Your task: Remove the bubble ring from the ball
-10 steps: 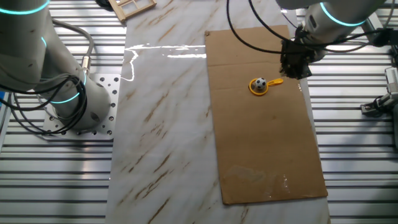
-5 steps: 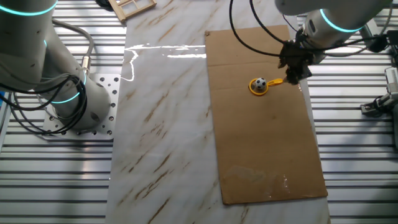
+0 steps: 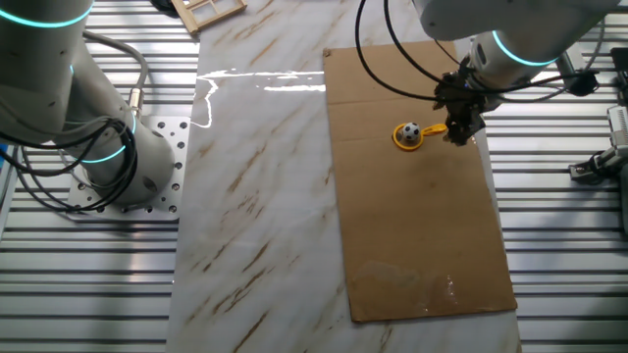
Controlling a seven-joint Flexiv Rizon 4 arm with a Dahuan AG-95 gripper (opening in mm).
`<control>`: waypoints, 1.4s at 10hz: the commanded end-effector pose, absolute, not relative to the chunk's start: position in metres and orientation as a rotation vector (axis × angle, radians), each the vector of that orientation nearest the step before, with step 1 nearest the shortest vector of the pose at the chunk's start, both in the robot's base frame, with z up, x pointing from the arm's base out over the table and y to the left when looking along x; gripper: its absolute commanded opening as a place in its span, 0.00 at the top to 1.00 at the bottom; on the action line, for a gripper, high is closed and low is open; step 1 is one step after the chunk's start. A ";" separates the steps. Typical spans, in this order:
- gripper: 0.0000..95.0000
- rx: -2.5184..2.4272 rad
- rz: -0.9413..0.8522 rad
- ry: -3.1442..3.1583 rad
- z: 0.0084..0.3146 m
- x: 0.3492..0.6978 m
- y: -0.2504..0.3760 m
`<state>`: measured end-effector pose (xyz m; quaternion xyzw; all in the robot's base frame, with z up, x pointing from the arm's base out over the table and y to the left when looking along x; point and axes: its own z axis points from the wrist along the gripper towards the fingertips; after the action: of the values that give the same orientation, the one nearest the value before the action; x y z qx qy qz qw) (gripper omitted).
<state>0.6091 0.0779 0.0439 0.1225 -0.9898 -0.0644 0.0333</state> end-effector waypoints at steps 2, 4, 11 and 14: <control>0.60 0.339 -0.184 -3.055 0.038 0.607 0.083; 0.60 0.324 -0.176 -3.061 0.034 0.605 0.083; 0.60 0.321 -0.144 -3.086 0.023 0.603 0.079; 0.60 0.319 -0.138 -3.095 0.020 0.602 0.079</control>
<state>0.6018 0.0797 0.0200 0.1023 -0.9937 -0.0441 0.0139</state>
